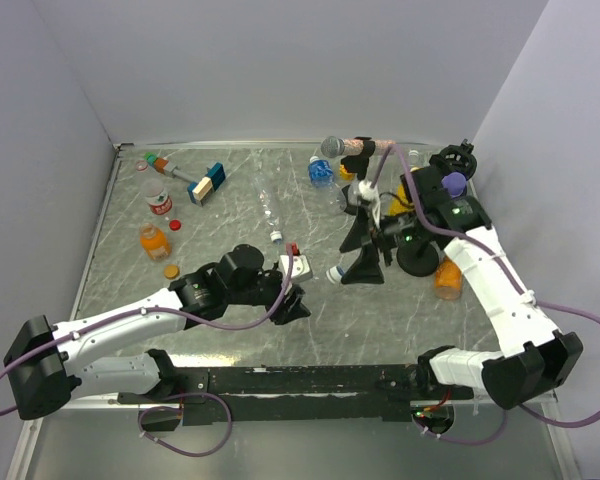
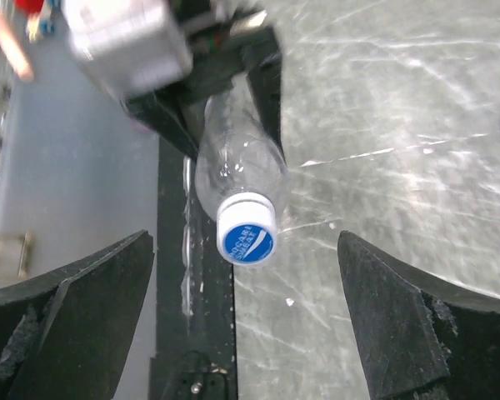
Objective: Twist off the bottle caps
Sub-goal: Unscrew the bottle cap from the plastic bottle.
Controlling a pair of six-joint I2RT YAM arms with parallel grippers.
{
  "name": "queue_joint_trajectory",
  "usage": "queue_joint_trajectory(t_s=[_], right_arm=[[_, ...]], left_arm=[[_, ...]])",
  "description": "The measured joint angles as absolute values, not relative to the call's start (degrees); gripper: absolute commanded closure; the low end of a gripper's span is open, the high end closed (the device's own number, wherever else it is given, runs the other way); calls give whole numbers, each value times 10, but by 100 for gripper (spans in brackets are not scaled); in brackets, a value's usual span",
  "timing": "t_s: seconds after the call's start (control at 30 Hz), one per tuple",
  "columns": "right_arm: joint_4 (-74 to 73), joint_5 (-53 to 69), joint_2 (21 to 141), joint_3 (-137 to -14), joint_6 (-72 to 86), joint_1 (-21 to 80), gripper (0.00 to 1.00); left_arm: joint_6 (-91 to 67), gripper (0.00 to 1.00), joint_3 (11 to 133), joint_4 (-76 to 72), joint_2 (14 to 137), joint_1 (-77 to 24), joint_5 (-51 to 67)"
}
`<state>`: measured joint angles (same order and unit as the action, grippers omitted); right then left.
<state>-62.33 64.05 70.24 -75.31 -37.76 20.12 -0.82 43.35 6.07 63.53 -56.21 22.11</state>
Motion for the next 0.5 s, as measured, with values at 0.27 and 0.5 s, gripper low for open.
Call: queue_joint_trajectory(t_s=[0.27, 0.5], right_arm=[[-625, 621, 689, -817, -244, 145, 1], [-618, 613, 680, -737, -129, 136, 6]], left_arm=[[6, 84, 439, 93, 622, -608, 88], [9, 84, 486, 92, 646, -706, -85]])
